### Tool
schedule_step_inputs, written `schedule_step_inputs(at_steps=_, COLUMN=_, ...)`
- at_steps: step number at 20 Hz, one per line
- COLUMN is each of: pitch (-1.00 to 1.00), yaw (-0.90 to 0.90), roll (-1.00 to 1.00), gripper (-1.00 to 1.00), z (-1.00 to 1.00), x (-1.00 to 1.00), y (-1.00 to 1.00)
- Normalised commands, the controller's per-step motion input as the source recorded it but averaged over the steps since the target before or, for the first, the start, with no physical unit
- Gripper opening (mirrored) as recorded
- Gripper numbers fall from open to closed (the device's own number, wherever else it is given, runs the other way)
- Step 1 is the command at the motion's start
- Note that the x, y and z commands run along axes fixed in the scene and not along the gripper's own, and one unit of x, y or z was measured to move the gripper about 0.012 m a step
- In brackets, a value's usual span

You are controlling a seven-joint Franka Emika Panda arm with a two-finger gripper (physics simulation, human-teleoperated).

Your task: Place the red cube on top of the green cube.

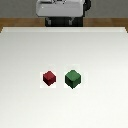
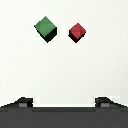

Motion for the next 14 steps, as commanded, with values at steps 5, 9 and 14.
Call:
schedule_step_inputs(at_steps=5, pitch=0.00, yaw=0.00, roll=0.00, gripper=1.00, z=0.00, x=0.40, y=0.00)
schedule_step_inputs(at_steps=9, pitch=0.00, yaw=0.00, roll=0.00, gripper=1.00, z=0.00, x=1.00, y=0.00)
schedule_step_inputs(at_steps=14, pitch=0.00, yaw=0.00, roll=0.00, gripper=1.00, z=0.00, x=1.00, y=0.00)
